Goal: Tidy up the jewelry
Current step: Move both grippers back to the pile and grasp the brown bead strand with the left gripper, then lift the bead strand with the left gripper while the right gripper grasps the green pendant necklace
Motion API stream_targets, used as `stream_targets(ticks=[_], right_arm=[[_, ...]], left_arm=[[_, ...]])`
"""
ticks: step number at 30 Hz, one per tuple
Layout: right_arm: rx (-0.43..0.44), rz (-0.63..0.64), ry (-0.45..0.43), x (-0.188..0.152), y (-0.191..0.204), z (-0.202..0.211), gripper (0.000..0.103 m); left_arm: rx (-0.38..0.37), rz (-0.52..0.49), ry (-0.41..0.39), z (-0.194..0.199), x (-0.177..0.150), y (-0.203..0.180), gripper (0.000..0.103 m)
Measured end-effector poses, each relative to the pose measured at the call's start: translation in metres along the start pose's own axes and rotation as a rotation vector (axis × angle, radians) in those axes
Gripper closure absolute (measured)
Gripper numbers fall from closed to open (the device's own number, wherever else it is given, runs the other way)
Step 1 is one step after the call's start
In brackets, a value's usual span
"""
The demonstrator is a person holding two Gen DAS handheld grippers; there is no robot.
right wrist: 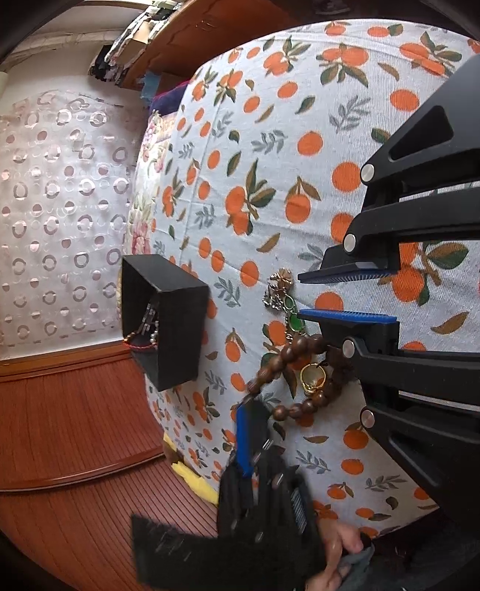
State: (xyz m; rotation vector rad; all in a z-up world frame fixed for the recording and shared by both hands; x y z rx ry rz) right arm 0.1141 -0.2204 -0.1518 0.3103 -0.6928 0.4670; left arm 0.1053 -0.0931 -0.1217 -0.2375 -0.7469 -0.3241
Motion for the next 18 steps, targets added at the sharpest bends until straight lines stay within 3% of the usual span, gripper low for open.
stream_targets(ticks=[9,10,12,18], right_arm=[[0.019,-0.012,0.035,0.006,0.015,-0.020,0.087],[0.016,-0.012,0.038,0.007,0.017,-0.022,0.085],[0.013,-0.015,0.040,0.008,0.020,-0.025,0.061],[-0.040,-0.031,0.036,0.013,0.016,-0.031,0.059]], left_arm=[[-0.025,0.065,-0.124,0.053,0.007,0.012,0.091],[-0.027,0.069,-0.129,0.055,0.007,0.012,0.091],[-0.029,0.079,-0.145,0.061,0.007,0.014,0.091],[-0.039,0.090,-0.177,0.072,0.009,0.015,0.091]])
Point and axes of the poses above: each gripper's, at about its wrist camera, not at the fingertips, and z roughly against the way its jaws point, y to its left, x to its top, the point moved 7 cm from there along -z, roughly the way its jaws point, and after that the axes turned 1 degree about y, right-handed, at the moved point
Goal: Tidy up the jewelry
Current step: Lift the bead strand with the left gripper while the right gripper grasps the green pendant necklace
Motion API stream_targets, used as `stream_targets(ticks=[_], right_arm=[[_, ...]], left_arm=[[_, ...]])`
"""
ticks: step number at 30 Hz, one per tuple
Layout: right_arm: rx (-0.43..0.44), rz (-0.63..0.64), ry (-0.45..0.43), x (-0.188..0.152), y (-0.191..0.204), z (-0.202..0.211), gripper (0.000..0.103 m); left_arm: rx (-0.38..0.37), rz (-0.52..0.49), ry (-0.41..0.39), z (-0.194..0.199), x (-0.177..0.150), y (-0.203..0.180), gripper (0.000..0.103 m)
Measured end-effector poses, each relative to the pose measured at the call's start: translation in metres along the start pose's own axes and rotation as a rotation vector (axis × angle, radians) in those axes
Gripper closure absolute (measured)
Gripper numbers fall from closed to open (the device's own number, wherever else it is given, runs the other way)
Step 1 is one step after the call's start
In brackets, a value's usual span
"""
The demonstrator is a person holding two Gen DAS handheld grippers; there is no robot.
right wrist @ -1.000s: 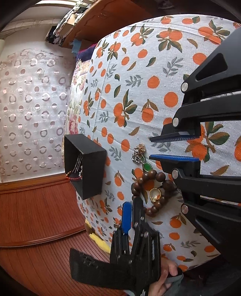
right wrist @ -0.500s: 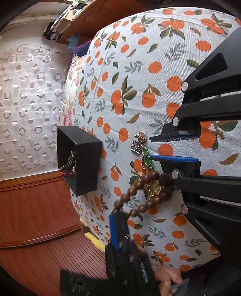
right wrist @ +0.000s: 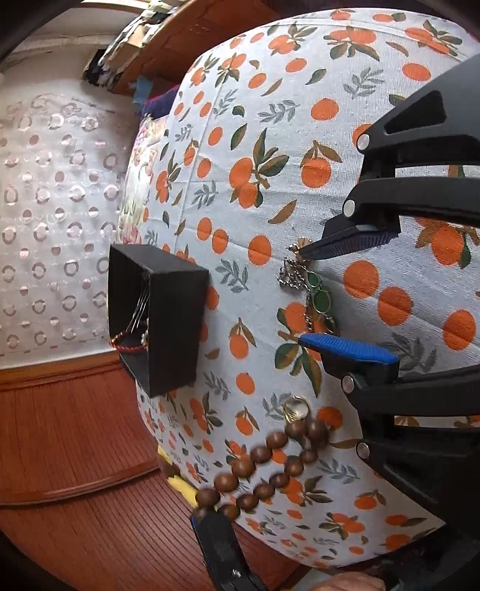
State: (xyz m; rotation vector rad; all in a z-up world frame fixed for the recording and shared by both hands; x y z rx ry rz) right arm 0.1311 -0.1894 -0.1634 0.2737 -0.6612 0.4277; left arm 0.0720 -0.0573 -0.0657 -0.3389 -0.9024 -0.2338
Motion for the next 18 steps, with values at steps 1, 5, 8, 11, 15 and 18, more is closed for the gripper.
stream_targets(ticks=[1,5,8,11,15,18], right_arm=[[0.002,-0.007,0.003,0.000,-0.001,-0.001,0.059],[-0.011,0.003,0.011,-0.001,0.001,-0.006,0.059],[-0.027,0.023,0.015,-0.003,0.000,-0.005,0.068],[-0.039,0.030,0.024,-0.005,-0.004,-0.002,0.073],[-0.055,0.024,0.030,-0.009,-0.014,0.003,0.080],[-0.068,0.025,0.035,-0.009,-0.019,0.002,0.086]], left_arm=[[-0.003,0.000,-0.004,0.002,0.000,0.000,0.091],[-0.010,-0.008,-0.026,0.008,0.005,-0.006,0.091],[-0.007,-0.014,-0.036,0.011,0.008,-0.008,0.091],[-0.003,-0.014,-0.037,0.012,0.008,-0.007,0.091],[0.001,-0.008,-0.033,0.010,0.008,-0.004,0.091],[0.004,-0.004,-0.028,0.008,0.006,-0.003,0.091]])
Point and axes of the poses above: each gripper's, at about its wrist camera, not at the fingertips, and z roughly against the way its jaws point, y to its left, x to its top, the point moved 7 cm from there along -z, roughly the way its jaws point, and after that the axes turned 1 degree about y, right-handed, at the moved point
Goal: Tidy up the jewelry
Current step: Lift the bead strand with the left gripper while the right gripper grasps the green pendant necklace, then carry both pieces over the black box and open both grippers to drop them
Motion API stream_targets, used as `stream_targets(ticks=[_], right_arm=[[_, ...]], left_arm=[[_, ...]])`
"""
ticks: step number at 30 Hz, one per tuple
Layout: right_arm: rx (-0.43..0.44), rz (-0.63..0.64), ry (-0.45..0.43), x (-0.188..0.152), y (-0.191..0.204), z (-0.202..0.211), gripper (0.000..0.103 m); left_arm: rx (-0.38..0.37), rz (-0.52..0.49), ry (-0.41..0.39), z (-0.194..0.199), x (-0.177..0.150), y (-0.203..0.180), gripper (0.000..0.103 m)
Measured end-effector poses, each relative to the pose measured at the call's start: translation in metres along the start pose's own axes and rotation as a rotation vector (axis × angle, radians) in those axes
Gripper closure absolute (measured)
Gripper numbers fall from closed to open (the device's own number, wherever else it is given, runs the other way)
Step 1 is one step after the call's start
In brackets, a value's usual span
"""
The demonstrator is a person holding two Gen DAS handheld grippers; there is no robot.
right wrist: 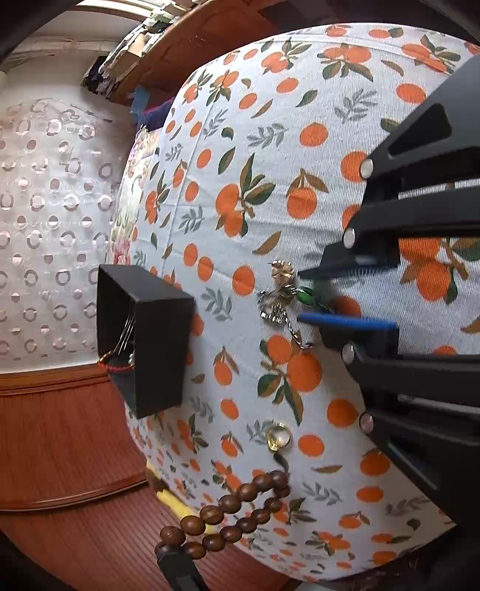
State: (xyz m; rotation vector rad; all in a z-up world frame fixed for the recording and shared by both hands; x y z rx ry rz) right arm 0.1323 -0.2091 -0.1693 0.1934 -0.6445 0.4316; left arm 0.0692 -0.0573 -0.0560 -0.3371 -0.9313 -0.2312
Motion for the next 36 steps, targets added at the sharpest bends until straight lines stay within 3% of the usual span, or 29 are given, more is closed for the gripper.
stream_targets(ticks=[11,13,16,23,36], right_arm=[[0.004,0.011,0.001,0.012,0.002,-0.009,0.086],[0.006,0.009,0.001,0.013,0.002,-0.010,0.093],[0.050,0.003,-0.003,0.012,0.006,-0.008,0.096],[0.042,0.046,-0.097,0.030,0.015,0.020,0.097],[0.014,0.113,-0.226,0.086,0.016,0.066,0.097]], left_arm=[[0.004,0.000,0.008,-0.003,-0.003,0.001,0.091],[0.008,0.001,0.010,-0.003,-0.003,0.001,0.090],[0.010,0.002,0.009,-0.003,-0.004,0.002,0.090],[0.028,-0.015,-0.010,0.000,0.007,0.007,0.090],[0.079,-0.064,-0.053,-0.004,0.058,0.018,0.090]])
Point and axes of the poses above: each gripper's, at about its wrist camera, not at the fingertips, and z roughly against the way its jaws point, y to its left, x to its top, the point moved 7 cm from there along -z, roughly the way its jaws point, and after that the axes turned 1 degree about y, right-handed, at the moved point
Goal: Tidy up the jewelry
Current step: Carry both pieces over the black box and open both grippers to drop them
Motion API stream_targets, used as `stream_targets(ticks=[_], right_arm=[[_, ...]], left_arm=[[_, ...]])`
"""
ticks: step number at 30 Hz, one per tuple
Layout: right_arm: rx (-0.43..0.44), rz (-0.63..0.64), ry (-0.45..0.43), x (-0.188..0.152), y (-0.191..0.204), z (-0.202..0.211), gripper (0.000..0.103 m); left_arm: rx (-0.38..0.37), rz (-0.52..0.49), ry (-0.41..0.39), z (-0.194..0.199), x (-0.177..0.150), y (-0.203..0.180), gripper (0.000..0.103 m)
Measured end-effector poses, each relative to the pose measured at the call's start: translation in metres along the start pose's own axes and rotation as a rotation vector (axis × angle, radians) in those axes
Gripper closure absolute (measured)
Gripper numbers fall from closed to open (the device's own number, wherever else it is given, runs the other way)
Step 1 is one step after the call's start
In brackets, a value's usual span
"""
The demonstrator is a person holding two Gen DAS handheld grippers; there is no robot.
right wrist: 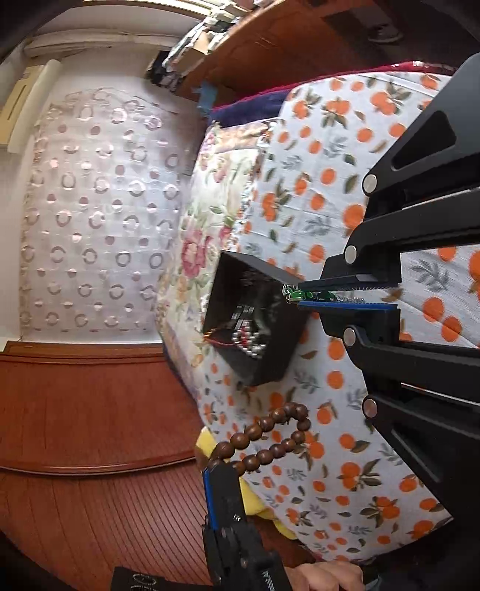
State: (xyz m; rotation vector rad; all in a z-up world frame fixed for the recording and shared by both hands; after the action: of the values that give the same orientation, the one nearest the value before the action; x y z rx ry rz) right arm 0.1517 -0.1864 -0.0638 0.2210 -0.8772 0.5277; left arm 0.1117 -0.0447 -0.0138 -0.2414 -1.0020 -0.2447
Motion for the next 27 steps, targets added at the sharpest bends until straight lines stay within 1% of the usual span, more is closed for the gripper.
stream_targets(ticks=[8,12,23,27], right_arm=[[-0.002,0.031,-0.036,0.029,0.000,-0.006,0.097],[0.003,0.032,-0.044,0.038,0.000,-0.011,0.097],[0.023,-0.004,-0.071,0.064,-0.014,-0.024,0.097],[0.037,-0.015,-0.089,0.077,-0.014,-0.031,0.097]], left_arm=[[0.024,-0.015,-0.011,-0.017,0.022,0.006,0.090],[0.026,-0.015,0.003,-0.029,0.028,0.007,0.090],[0.045,-0.026,0.017,-0.055,0.045,0.011,0.090],[0.047,-0.003,0.021,-0.065,0.046,0.014,0.090]])
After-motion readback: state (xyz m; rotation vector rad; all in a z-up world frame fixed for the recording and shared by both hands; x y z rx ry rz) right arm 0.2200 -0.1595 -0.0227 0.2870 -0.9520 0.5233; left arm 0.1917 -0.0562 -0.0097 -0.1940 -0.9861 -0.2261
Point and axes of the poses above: each gripper's, at about its wrist camera, not at the fingertips, and z roughly against the way its jaws point, y to its left, x to its top, the point moved 7 cm from there along -z, roughly the way its jaws point, and after that the axes turned 1 degree about y, right-handed, at the moved point
